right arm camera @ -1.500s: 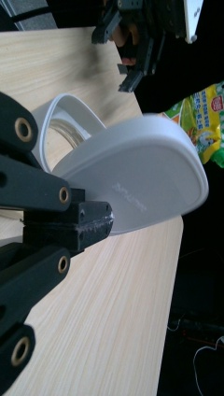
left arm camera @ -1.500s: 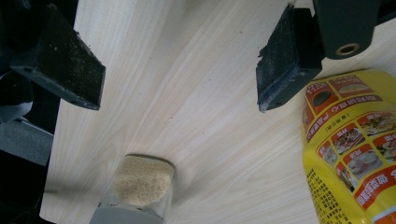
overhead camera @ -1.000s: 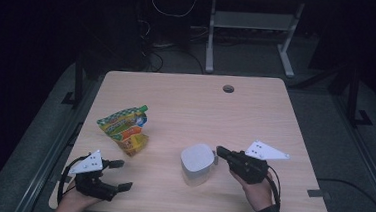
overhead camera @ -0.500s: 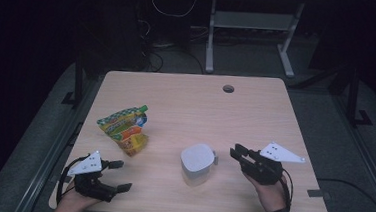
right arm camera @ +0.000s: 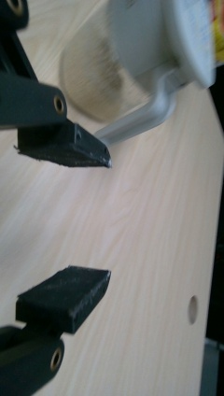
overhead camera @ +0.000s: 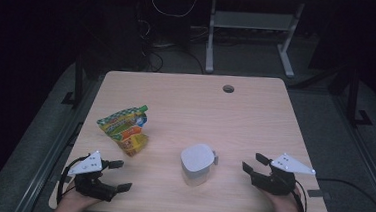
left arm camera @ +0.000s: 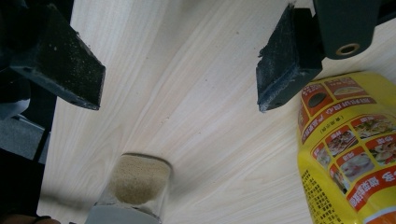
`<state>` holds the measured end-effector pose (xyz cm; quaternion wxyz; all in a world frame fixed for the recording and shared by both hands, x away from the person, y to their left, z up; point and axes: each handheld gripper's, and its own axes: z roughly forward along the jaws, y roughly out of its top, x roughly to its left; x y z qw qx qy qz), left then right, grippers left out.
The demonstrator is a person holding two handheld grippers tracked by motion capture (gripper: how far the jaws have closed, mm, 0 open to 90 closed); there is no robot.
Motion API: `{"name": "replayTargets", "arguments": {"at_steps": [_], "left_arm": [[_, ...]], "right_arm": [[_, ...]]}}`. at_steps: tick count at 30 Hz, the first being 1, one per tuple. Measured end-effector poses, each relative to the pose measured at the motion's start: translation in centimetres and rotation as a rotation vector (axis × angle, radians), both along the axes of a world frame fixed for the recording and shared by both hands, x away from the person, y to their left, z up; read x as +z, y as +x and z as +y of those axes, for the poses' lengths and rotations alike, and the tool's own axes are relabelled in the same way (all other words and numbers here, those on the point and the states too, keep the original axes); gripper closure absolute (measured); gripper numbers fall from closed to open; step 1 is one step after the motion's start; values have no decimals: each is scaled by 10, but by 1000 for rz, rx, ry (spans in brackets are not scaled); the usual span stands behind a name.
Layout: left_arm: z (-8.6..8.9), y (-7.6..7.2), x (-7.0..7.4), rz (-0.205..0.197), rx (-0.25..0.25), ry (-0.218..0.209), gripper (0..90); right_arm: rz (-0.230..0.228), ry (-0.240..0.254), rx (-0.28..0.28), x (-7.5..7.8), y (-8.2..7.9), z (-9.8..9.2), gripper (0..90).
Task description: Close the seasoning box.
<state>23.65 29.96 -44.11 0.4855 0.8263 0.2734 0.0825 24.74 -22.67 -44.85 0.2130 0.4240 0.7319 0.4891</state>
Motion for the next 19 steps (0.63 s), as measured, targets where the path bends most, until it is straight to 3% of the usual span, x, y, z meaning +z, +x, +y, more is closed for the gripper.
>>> {"name": "replayTargets", "arguments": {"at_steps": [9,19], "left_arm": [[1,2,-3,6,27,14,154],[1,3,-4,11,33,28,155]], "right_arm": [[7,-39,-53,-10,-12,-15,188],[-2,-67,-61,-14,-8,-12,140]]}}
